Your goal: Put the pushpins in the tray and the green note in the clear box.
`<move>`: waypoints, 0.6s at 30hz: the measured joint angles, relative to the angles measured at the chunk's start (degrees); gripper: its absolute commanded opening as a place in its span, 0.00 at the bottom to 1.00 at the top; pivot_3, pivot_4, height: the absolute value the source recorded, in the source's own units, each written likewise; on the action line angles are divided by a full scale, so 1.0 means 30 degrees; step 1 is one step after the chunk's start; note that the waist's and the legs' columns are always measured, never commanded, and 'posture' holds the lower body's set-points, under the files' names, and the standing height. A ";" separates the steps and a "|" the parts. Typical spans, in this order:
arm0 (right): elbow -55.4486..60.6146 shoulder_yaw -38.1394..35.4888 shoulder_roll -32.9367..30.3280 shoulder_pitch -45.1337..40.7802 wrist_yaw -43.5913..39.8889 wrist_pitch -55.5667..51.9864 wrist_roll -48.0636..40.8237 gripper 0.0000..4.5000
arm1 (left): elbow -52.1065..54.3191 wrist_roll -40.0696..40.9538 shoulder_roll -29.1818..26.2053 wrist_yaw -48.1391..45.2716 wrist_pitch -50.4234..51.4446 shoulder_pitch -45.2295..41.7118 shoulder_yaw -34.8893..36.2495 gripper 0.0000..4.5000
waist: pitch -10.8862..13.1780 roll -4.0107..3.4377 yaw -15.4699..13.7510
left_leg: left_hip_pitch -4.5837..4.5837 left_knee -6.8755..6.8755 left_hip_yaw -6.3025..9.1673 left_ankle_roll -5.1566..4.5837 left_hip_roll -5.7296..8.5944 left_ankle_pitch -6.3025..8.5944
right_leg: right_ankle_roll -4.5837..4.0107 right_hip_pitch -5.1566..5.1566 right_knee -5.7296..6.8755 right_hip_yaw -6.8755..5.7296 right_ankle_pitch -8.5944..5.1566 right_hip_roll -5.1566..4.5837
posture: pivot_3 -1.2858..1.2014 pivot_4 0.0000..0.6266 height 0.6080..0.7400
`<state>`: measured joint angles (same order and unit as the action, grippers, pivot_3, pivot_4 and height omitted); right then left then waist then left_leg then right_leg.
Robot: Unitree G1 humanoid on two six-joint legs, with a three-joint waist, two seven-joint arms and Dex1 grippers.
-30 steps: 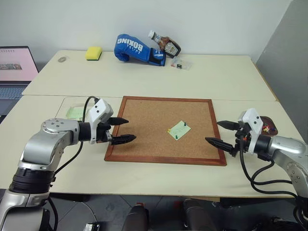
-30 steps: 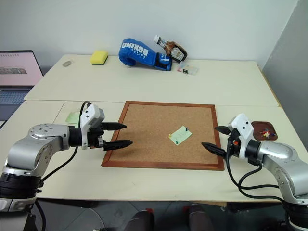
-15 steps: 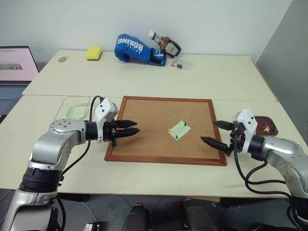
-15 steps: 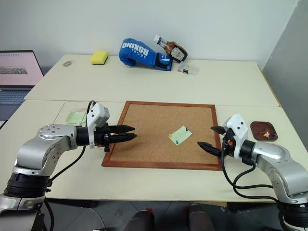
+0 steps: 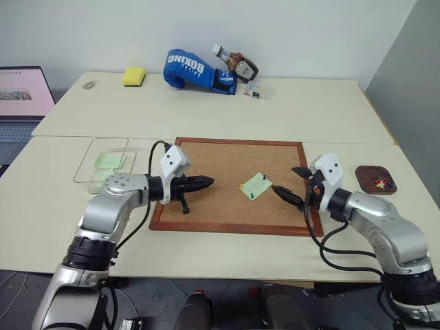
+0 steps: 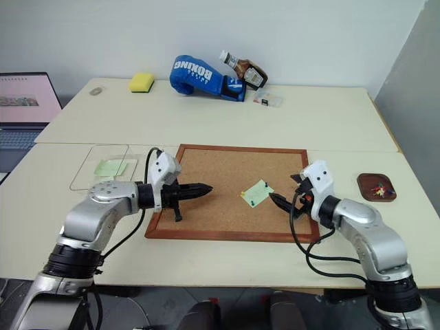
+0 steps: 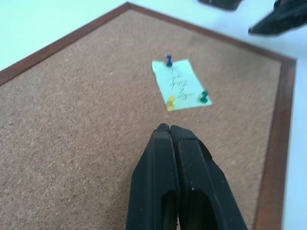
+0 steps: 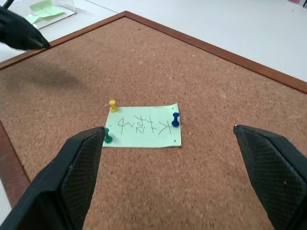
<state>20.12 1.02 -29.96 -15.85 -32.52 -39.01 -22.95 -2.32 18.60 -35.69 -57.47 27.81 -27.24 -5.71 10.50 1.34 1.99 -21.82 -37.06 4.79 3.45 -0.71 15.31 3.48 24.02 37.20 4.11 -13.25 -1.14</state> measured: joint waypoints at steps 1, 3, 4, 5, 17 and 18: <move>-0.0333 0.0390 0.0530 -0.0250 0.0287 0.0320 0.0510 1.00 | -0.0847 -0.0918 0.0288 0.0470 -0.0902 0.0309 -0.0512 0.00 | -0.0004 -0.0007 0.0037 | 0.0010 0.0002 -0.0005 0.0000 0.0000 0.0000 | -0.0013 -0.0002 0.0001 0.0005 0.0008 0.0000 | 0.52 0.24 1.00; -0.0688 0.0723 0.0919 -0.0435 0.0510 0.0593 0.0787 1.00 | -0.1522 -0.1512 0.0544 0.0690 -0.1457 0.0672 -0.0950 0.00 | -0.0004 -0.0007 0.0066 | 0.0004 0.0003 -0.0004 0.0000 0.0000 0.0000 | -0.0019 0.0001 0.0004 0.0004 0.0012 0.0000 | 0.52 0.24 1.00; -0.1030 0.0940 0.1194 -0.0515 0.0620 0.0801 0.1127 1.00 | -0.1785 -0.1721 0.0777 0.0833 -0.2016 0.0843 -0.1062 0.00 | -0.0005 -0.0005 0.0040 | -0.0006 -0.0002 0.0009 0.0000 -0.0001 0.0000 | -0.0098 0.0005 0.0010 -0.0009 0.0059 0.0000 | 0.52 0.24 1.00; -0.1330 0.1105 0.1379 -0.0687 0.0729 0.0913 0.1304 1.00 | -0.1829 -0.1951 0.0783 0.0892 -0.2309 0.0820 -0.1174 0.00 | -0.0007 -0.0004 0.0019 | 0.0007 -0.0002 0.0004 0.0000 -0.0001 0.0000 | -0.0104 -0.0003 0.0008 -0.0005 0.0063 0.0000 | 0.52 0.24 1.00; -0.6605 0.2371 0.3945 -0.2985 0.1282 0.3154 0.3188 1.00 | -0.3086 -0.2775 0.0946 0.0508 -0.3190 0.0244 -0.1644 0.00 | -0.0029 -0.0026 0.0041 | 0.0294 0.0016 -0.0005 -0.0005 0.0000 0.0000 | -0.0018 -0.0278 -0.0011 0.0005 0.0005 0.0004 | 0.52 0.24 1.00; -0.7037 0.2369 0.4055 -0.3130 0.1290 0.3254 0.3306 1.00 | -0.3111 -0.2774 0.0933 0.0481 -0.3195 0.0224 -0.1638 0.00 | -0.0029 -0.0026 0.0053 | 0.0295 0.0016 -0.0005 -0.0004 0.0000 0.0000 | -0.0017 -0.0277 -0.0008 0.0006 0.0006 0.0004 | 0.52 0.24 1.00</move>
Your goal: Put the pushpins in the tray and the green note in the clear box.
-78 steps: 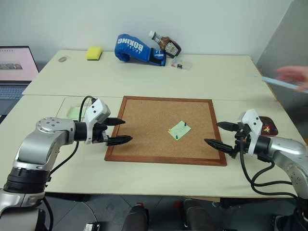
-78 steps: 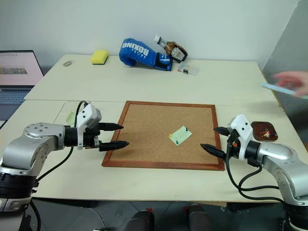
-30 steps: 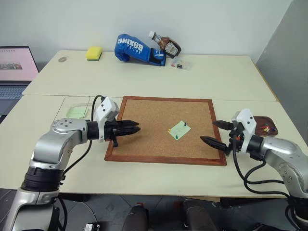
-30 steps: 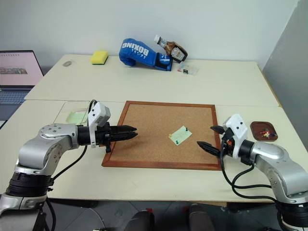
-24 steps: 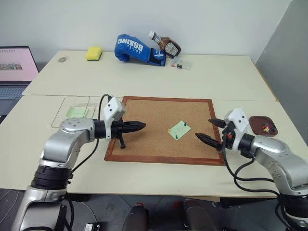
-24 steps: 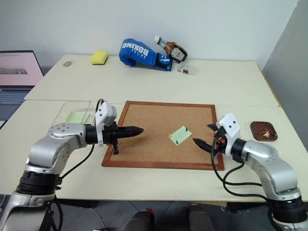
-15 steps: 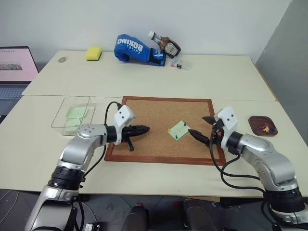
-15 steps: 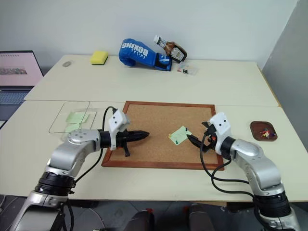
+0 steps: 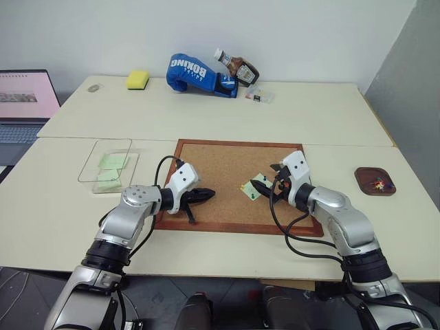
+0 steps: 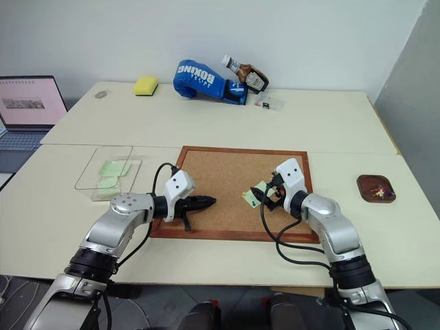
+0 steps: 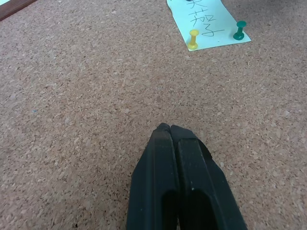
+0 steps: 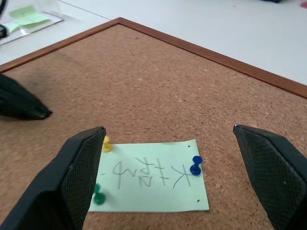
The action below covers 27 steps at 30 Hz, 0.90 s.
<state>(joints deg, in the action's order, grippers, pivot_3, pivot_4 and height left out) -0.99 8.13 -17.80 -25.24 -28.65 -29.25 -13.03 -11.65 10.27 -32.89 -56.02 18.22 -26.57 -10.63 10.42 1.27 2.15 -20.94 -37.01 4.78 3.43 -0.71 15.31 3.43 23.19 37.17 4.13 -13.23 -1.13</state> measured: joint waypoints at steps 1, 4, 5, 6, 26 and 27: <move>-0.0615 -0.0001 0.0143 -0.0159 0.0002 0.0146 0.0176 0.96 | -0.0026 -0.0003 -0.0003 -0.0051 -0.0003 -0.0018 0.0003 0.00 | -0.0001 -0.0001 0.0001 | 0.0000 0.0001 0.0002 0.0000 0.0000 0.0000 | 0.0000 0.0000 0.0004 -0.0002 0.0001 0.0000 | 0.52 0.24 1.00; -0.1683 0.0001 0.0255 -0.0408 -0.0133 0.0677 0.0388 0.83 | -0.0107 -0.0024 -0.0006 -0.0092 -0.0077 -0.0051 0.0035 0.00 | -0.0001 -0.0001 0.0005 | -0.0001 0.0004 0.0003 0.0000 0.0000 0.0000 | 0.0001 0.0000 0.0002 -0.0002 0.0001 0.0000 | 0.52 0.24 1.00; -0.1972 0.0001 0.0262 -0.0465 -0.0232 0.0807 0.0427 0.79 | -0.0124 -0.0038 -0.0006 -0.0094 -0.0106 -0.0052 0.0035 0.00 | -0.0001 -0.0001 0.0006 | -0.0001 0.0004 0.0002 0.0000 0.0000 0.0000 | 0.0002 0.0000 0.0002 -0.0001 0.0001 0.0000 | 0.52 0.24 1.00; -0.2329 -0.0006 0.0317 -0.0517 -0.0287 0.0929 0.0528 0.73 | -0.0126 -0.0051 -0.0007 -0.0097 -0.0131 -0.0049 0.0040 0.00 | -0.0001 -0.0002 0.0008 | -0.0001 0.0004 0.0003 0.0000 0.0000 0.0000 | 0.0001 0.0000 0.0002 -0.0002 0.0001 -0.0001 | 0.52 0.24 1.00; -0.3470 -0.0180 0.0943 -0.0947 -0.0183 0.1896 0.1319 0.01 | -0.0040 -0.0471 -0.0039 0.0068 -0.0317 -0.0008 0.0024 0.00 | 0.0000 -0.0002 0.0089 | 0.0005 0.0003 0.0007 -0.0001 0.0000 -0.0001 | 0.0002 0.0001 0.0011 -0.0002 0.0001 0.0000 | 0.52 0.24 1.00; -0.3470 -0.0179 0.0943 -0.0947 -0.0181 0.1916 0.1349 0.01 | -0.0039 -0.0481 -0.0039 0.0069 -0.0317 -0.0014 0.0019 0.00 | 0.0000 -0.0002 0.0088 | 0.0005 0.0002 0.0007 -0.0001 0.0000 -0.0001 | 0.0002 0.0001 0.0010 -0.0001 0.0001 0.0000 | 0.52 0.24 1.00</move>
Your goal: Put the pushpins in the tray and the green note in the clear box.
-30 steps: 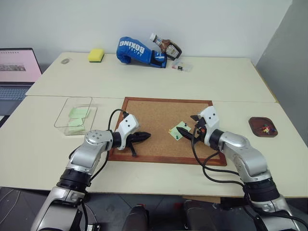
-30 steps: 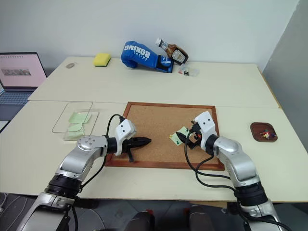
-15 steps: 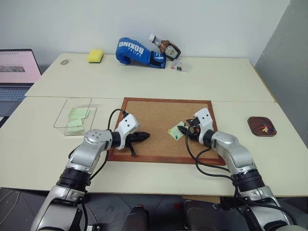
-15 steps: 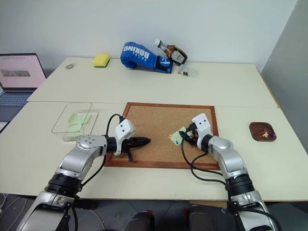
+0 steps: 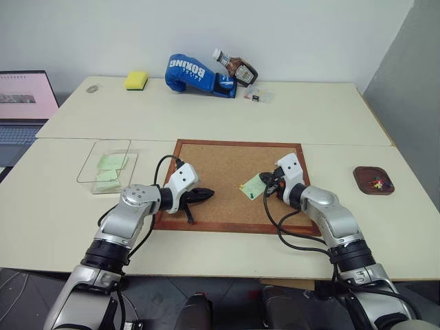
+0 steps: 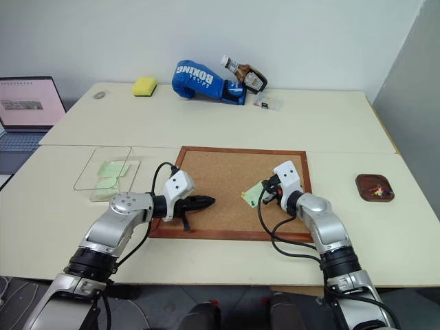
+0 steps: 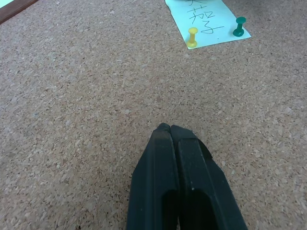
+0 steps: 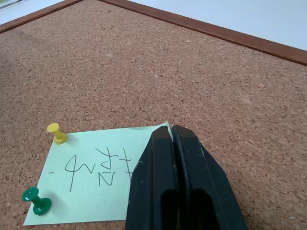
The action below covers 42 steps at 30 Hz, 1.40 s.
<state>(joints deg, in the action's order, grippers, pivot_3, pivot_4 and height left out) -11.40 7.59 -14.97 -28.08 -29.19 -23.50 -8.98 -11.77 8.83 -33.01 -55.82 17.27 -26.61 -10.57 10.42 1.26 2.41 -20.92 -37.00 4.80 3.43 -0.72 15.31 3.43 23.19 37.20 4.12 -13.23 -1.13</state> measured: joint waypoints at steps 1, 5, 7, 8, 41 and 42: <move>0.0000 0.0002 -0.0001 0.0000 0.0028 0.0020 0.0038 0.01 | -0.0003 -0.0011 0.0003 0.0006 -0.0002 -0.0009 -0.0008 0.00 | 0.0000 0.0000 0.0000 | 0.0000 0.0000 -0.0001 0.0000 0.0000 0.0000 | 0.0000 0.0000 0.0000 0.0000 0.0000 0.0000 | 0.52 0.24 1.00; 0.0163 -0.0022 0.0009 0.0063 0.0028 0.0065 0.0085 0.01 | -0.0010 -0.0046 0.0011 0.0033 -0.0026 -0.0028 -0.0013 0.00 | 0.0002 -0.0001 -0.0001 | -0.0002 0.0002 0.0000 0.0000 0.0000 0.0000 | 0.0000 0.0002 -0.0001 -0.0001 0.0000 0.0000 | 0.52 0.24 1.00; 0.0557 -0.0232 0.0052 0.0268 0.0015 0.0055 -0.0104 0.01 | 0.0021 -0.0053 0.0010 0.0037 -0.0027 -0.0034 -0.0012 0.00 | 0.0010 -0.0014 -0.0004 | -0.0010 0.0008 0.0000 0.0000 0.0000 0.0000 | 0.0000 0.0008 -0.0007 0.0000 -0.0001 0.0000 | 0.52 0.24 1.00; 0.0894 -0.0383 0.0088 0.0308 0.0004 0.0055 -0.0294 0.01 | 0.0033 -0.0065 0.0009 0.0048 -0.0024 -0.0033 -0.0011 0.00 | 0.0013 -0.0019 0.0001 | -0.0011 0.0010 -0.0002 0.0000 0.0000 0.0000 | 0.0001 0.0011 -0.0008 0.0002 0.0000 0.0000 | 0.52 0.24 1.00; 0.4072 -0.9977 -0.3023 0.3363 0.6762 -0.1823 -0.0407 0.01 | 0.0318 -0.0223 -0.0178 -0.0022 0.0402 0.0230 0.0263 0.00 | -0.0001 -0.0044 0.0287 | 0.0004 0.0033 -0.0026 -0.0008 0.0000 -0.0002 | -0.0090 -0.0003 -0.0046 0.0028 -0.0059 -0.0003 | 0.52 0.24 1.00; 0.3883 -1.0023 -0.2944 0.3231 0.6678 -0.1836 -0.0630 0.01 | 0.0304 -0.0223 -0.0178 -0.0036 0.0394 0.0205 0.0260 0.00 | -0.0002 -0.0050 0.0286 | 0.0003 0.0035 -0.0027 -0.0008 0.0001 -0.0002 | -0.0089 -0.0003 -0.0046 0.0028 -0.0058 -0.0004 | 0.52 0.24 1.00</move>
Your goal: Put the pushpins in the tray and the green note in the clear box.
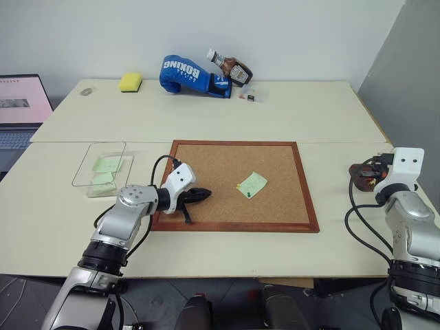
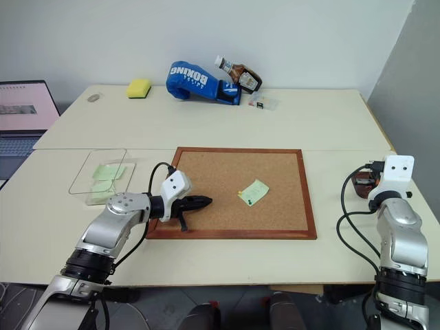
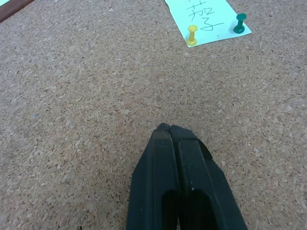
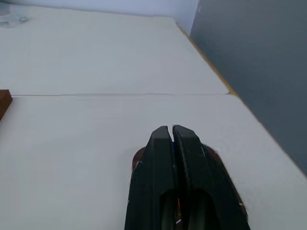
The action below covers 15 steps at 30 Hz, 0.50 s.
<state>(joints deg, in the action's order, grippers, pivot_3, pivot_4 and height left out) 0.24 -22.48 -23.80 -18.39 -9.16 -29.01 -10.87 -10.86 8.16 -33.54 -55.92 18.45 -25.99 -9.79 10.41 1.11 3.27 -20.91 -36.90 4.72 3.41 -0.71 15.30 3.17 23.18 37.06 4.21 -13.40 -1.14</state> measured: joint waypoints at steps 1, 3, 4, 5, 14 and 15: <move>-0.0155 -0.0003 0.0012 -0.0114 -0.0113 -0.0059 -0.0225 0.01 | -0.0012 -0.0002 0.0003 0.0000 0.0000 -0.0058 -0.0031 0.00 | 0.0000 -0.0004 0.0000 | -0.0001 0.0001 0.0000 0.0000 0.0000 0.0000 | 0.0001 0.0000 0.0000 0.0000 0.0001 0.0000 | 0.52 0.24 1.00; -0.0386 -0.0003 0.0013 -0.0263 -0.0246 -0.0147 -0.0615 0.01 | -0.0020 -0.0003 0.0044 0.0010 0.0000 -0.0141 -0.0148 0.00 | 0.0000 -0.0003 -0.0011 | -0.0004 0.0005 0.0003 0.0000 0.0000 0.0000 | 0.0004 0.0000 -0.0003 -0.0003 0.0002 0.0000 | 0.52 0.24 1.00; -0.0751 -0.0013 0.0012 -0.0447 -0.0275 -0.0159 -0.0737 0.01 | -0.0029 -0.0006 0.0044 0.0012 0.0001 -0.0186 -0.0192 0.00 | 0.0000 -0.0002 -0.0020 | -0.0005 0.0005 0.0003 0.0000 0.0000 0.0000 | 0.0002 0.0000 -0.0009 -0.0003 0.0001 0.0000 | 0.52 0.24 1.00; -0.1058 -0.0036 0.0012 -0.0572 -0.0278 -0.0164 -0.0847 0.01 | -0.0030 -0.0007 0.0044 0.0011 0.0001 -0.0204 -0.0216 0.00 | 0.0000 -0.0003 -0.0029 | -0.0010 0.0004 0.0002 0.0000 0.0002 0.0000 | 0.0002 0.0001 -0.0014 -0.0003 0.0001 0.0000 | 0.52 0.24 1.00; -0.5531 -0.0217 -0.0706 -0.2249 0.0146 0.0648 -0.0815 0.01 | -0.0036 -0.0007 0.0003 0.0020 0.0002 -0.0242 -0.0273 0.00 | 0.0005 -0.0012 -0.0030 | -0.0010 0.0008 -0.0001 0.0000 0.0005 0.0000 | 0.0002 0.0003 -0.0016 0.0000 0.0001 -0.0001 | 0.52 0.24 1.00; -0.6048 -0.0238 -0.0818 -0.2494 0.0228 0.0902 -0.0733 0.01 | -0.0044 -0.0007 -0.0013 0.0002 0.0003 -0.0247 -0.0274 0.00 | 0.0005 -0.0013 -0.0024 | -0.0007 0.0008 -0.0001 0.0000 0.0004 0.0000 | 0.0002 0.0002 -0.0016 0.0001 0.0001 0.0000 | 0.52 0.24 1.00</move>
<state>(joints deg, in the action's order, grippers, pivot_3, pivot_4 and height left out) -17.90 -23.19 -26.26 -25.87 -8.47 -26.30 -13.07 -10.99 8.14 -33.58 -55.92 18.46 -26.73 -10.61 10.42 1.07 3.20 -20.94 -36.88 4.72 3.40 -0.70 15.30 3.17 23.19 37.02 4.21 -13.40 -1.14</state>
